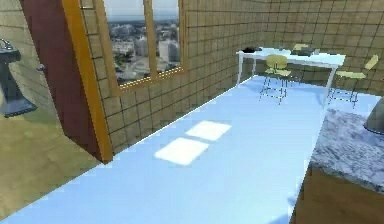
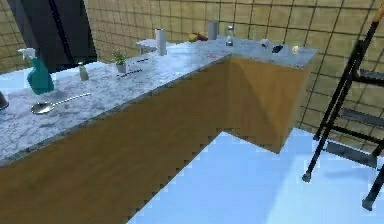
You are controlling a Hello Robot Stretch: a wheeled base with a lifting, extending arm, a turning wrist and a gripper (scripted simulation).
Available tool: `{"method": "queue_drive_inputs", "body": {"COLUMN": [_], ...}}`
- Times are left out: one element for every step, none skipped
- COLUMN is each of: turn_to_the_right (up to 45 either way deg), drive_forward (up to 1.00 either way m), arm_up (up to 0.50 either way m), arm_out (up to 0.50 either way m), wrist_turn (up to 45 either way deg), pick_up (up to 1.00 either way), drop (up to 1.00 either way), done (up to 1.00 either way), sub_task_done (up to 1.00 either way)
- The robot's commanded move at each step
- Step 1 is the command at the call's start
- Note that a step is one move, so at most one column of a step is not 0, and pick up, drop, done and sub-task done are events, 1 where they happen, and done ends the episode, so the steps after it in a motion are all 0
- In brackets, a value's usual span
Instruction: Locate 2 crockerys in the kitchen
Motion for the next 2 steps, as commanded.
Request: {"method": "queue_drive_inputs", "body": {"turn_to_the_right": [0.0,36.0], "drive_forward": [0.85,0.0], "arm_up": [0.0,0.0], "arm_out": [0.0,0.0], "wrist_turn": [0.0,0.0], "pick_up": [0.0,0.0], "drop": [0.0,0.0], "done": [0.0,0.0], "sub_task_done": [0.0,0.0]}}
